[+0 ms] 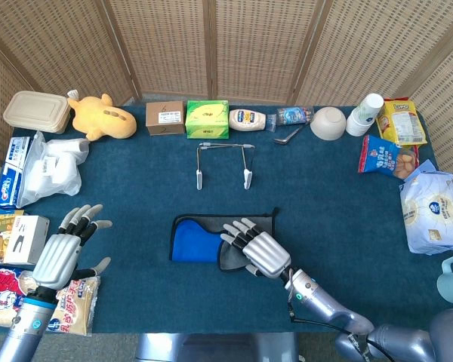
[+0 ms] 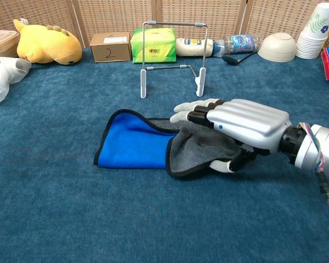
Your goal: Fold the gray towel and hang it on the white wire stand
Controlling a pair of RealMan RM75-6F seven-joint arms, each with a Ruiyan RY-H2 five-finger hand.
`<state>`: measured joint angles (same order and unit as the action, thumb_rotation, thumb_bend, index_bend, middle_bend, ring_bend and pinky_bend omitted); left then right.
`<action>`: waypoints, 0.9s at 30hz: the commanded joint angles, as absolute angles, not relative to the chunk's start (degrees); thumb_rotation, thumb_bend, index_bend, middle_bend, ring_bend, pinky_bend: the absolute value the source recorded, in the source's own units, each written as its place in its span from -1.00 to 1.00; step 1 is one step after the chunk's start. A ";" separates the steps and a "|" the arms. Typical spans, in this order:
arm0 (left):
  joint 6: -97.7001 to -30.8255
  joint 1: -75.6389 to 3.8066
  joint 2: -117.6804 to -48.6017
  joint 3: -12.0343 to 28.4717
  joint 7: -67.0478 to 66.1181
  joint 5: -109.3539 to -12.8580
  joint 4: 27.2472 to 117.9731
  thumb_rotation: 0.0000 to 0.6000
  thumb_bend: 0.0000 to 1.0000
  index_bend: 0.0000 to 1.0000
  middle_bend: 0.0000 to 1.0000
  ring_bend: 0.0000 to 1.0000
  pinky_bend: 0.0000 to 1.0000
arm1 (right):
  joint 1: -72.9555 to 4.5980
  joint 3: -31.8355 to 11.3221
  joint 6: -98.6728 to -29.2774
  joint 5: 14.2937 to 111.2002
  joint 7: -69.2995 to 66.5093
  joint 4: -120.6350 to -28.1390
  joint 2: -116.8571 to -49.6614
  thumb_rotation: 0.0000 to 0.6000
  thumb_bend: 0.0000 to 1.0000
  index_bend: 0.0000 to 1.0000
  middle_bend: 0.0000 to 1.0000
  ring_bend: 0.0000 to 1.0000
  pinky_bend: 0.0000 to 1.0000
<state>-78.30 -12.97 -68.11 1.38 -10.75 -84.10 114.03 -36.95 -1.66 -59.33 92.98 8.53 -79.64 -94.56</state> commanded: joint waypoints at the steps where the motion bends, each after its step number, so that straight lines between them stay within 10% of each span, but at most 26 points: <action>1: -78.26 -12.98 -68.10 1.40 -10.72 -84.12 114.02 1.00 -0.32 -0.47 -0.80 -1.00 -1.00 | -36.99 -1.78 -59.31 92.66 9.13 -80.08 -94.77 1.00 -0.34 -1.00 -1.00 -1.00 -1.00; 15: -78.35 -12.59 -67.67 1.31 -9.76 -84.24 113.97 1.00 -0.32 -0.47 -0.81 -1.00 -1.00 | -36.80 -2.78 -58.65 88.89 12.03 -81.47 -97.30 1.00 -0.30 -0.98 -1.00 -1.00 -1.00; 27: -78.17 -12.54 -67.42 1.40 -9.40 -84.21 113.91 1.00 -0.32 -0.47 -0.82 -1.00 -1.00 | -36.17 -2.64 -60.30 88.65 11.37 -80.87 -99.26 1.00 -0.24 -0.41 -0.92 -1.00 -1.00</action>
